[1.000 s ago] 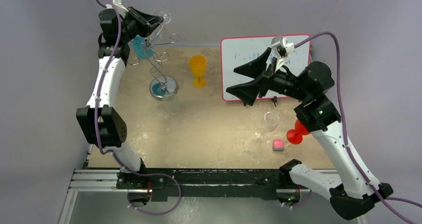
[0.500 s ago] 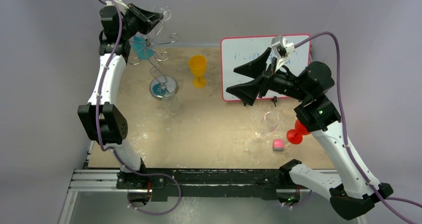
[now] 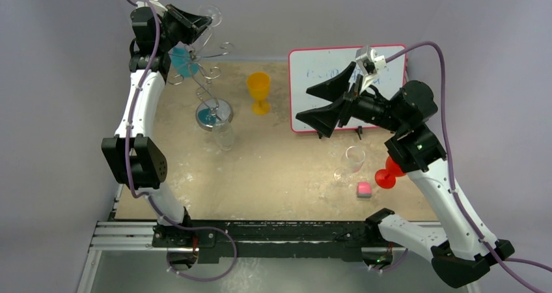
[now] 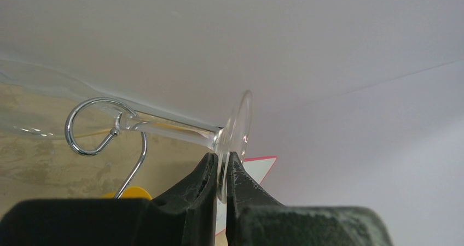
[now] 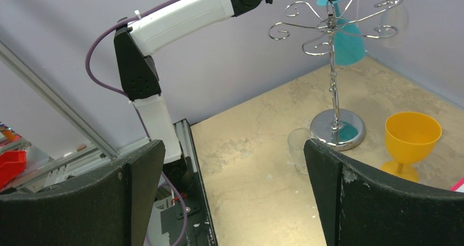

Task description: Place the wine glass upside down on the wine glass rack

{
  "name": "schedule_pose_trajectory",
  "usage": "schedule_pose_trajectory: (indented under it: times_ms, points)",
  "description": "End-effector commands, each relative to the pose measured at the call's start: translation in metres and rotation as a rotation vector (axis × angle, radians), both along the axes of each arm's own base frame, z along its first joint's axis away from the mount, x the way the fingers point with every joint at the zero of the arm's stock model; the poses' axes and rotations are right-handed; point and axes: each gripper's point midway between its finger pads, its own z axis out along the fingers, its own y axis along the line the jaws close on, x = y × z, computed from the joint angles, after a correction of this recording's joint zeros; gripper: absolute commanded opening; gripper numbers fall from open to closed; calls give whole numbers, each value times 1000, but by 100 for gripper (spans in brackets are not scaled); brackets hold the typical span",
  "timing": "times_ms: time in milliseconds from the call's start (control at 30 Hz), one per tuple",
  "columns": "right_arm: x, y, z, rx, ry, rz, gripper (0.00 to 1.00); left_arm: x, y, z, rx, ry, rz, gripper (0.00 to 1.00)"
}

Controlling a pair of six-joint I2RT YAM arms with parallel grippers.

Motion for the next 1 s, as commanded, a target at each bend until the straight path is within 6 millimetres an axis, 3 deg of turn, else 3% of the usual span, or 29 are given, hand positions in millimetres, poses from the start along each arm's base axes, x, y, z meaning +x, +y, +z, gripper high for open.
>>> schedule_pose_trajectory:
  times_ms: [0, 300, 967]
  points:
    - [-7, -5, 17, 34, -61, -6, 100, 1, 13, 24, 35, -71, 69, 0]
    - [-7, -6, 17, 35, -64, -11, 100, -1, 13, 30, -37, -49, 54, 0]
    - [-11, -10, 19, 41, -72, -21, 100, 3, 27, 21, -114, 30, 105, 0]
